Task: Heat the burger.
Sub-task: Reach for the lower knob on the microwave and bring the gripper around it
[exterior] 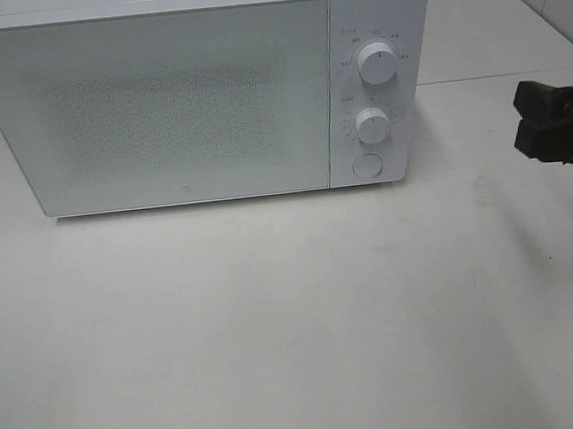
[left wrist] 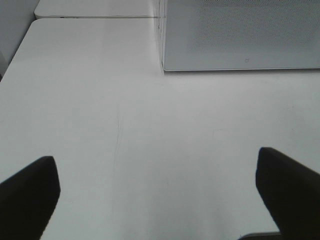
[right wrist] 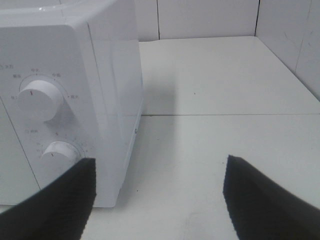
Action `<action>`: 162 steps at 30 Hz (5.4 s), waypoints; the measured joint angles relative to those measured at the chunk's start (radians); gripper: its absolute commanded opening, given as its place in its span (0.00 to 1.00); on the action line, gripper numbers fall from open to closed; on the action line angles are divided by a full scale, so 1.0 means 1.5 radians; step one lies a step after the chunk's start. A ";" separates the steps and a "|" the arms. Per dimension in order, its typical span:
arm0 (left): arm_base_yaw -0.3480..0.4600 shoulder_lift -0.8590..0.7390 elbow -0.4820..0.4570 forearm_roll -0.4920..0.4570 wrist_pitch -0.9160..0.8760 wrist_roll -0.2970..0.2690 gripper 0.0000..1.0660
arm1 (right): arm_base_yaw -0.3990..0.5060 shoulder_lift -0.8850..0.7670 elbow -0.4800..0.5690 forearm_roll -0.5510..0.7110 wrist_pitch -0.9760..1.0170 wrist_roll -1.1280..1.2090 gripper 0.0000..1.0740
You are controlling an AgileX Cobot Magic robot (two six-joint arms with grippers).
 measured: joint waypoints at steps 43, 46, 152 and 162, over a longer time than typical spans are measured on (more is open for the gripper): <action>0.000 0.000 0.000 0.000 0.000 0.000 0.94 | 0.323 0.401 -0.226 0.380 -0.227 -0.155 0.68; 0.000 0.000 0.000 0.000 0.000 0.000 0.94 | 0.323 0.422 -0.247 0.380 -0.227 -0.156 0.74; 0.000 -0.001 0.000 -0.001 0.000 0.000 0.94 | 0.260 0.562 -0.379 0.290 -0.231 0.318 0.06; 0.000 -0.001 0.000 -0.001 0.000 0.000 0.94 | 0.259 0.563 -0.374 0.279 -0.238 0.509 0.06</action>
